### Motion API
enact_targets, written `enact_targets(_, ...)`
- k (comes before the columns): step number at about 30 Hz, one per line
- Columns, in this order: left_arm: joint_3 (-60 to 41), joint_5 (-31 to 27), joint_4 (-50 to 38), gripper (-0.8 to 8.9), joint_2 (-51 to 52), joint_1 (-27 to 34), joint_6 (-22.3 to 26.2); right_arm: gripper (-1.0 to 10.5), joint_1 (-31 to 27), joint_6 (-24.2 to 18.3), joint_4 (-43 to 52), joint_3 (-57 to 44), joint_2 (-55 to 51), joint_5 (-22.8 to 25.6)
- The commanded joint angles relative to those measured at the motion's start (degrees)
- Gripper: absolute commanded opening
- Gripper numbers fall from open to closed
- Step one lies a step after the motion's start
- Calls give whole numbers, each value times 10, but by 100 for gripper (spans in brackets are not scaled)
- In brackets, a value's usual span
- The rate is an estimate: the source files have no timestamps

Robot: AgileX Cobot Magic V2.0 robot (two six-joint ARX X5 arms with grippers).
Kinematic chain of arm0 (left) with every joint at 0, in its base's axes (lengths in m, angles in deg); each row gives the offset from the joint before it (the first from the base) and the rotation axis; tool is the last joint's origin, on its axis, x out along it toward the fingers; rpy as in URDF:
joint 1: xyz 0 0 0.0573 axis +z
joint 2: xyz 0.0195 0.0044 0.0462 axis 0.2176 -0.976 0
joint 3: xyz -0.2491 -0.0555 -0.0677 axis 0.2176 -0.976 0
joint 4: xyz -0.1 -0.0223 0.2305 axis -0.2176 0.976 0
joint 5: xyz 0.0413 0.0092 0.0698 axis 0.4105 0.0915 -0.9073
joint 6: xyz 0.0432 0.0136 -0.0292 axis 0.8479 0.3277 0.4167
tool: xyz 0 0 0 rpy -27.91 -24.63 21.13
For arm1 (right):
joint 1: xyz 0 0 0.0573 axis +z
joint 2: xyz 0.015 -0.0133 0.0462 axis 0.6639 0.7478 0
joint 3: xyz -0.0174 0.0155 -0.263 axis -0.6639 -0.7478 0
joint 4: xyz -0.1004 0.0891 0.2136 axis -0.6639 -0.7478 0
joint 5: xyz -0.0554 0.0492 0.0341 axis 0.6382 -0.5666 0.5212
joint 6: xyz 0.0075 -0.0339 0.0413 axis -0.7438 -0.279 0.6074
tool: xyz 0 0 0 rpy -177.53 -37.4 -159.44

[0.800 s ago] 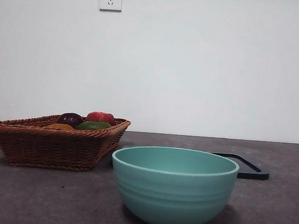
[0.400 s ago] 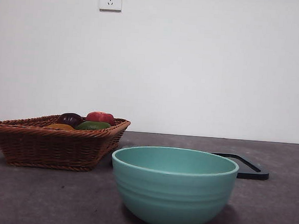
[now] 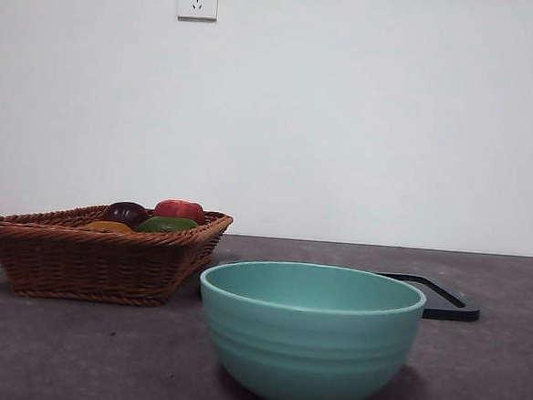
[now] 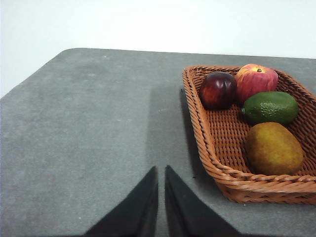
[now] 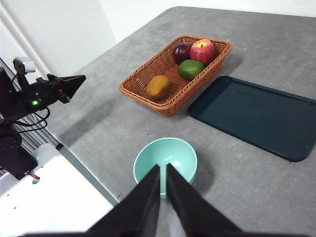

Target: Pick up the wifruite, put it on the bowl, pick up the plate, put it on desk

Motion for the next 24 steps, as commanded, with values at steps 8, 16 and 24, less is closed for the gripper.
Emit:
enact_targets(8,-12,-4,2,20,0,0,-1,15,5,-7,6,9,0,0)
enact_targets(16,-12,-4,2,20,0,0,-1,15,-10,-7,9,8,0,0)
enact_targets(24,-12,-4,2,20,0,0,-1,15,-209,-122,162,-94,-46,40)
